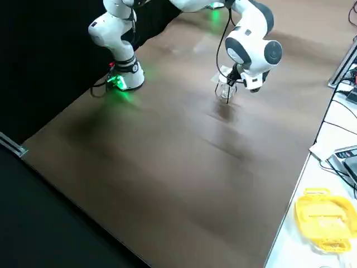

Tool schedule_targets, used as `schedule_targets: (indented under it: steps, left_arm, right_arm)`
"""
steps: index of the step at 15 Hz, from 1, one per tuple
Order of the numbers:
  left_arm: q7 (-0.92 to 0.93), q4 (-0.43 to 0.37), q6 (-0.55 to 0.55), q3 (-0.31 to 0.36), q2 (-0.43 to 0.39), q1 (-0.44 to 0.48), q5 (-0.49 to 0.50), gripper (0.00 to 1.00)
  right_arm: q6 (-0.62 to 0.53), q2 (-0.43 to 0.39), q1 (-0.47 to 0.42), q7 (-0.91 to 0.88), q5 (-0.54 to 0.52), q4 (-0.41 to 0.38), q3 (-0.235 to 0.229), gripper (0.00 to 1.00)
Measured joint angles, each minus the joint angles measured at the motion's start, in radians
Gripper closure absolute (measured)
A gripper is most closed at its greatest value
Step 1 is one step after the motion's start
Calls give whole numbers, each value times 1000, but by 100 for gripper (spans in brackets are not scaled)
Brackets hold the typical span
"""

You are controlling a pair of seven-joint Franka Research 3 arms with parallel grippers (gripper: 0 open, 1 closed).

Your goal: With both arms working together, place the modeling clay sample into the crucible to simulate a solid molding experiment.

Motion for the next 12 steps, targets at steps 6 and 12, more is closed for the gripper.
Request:
schedule_targets:
  steps: [6, 12]
  left_arm:
    - [0, -37, 4, 10, -20, 1, -3, 0]
    - [0, -38, 5, 15, -18, 5, -3, 0]
  right_arm:
    - [4, 2, 6, 0, -19, -17, 9, 95]
    - [27, 2, 9, 0, -20, -17, 10, 95]
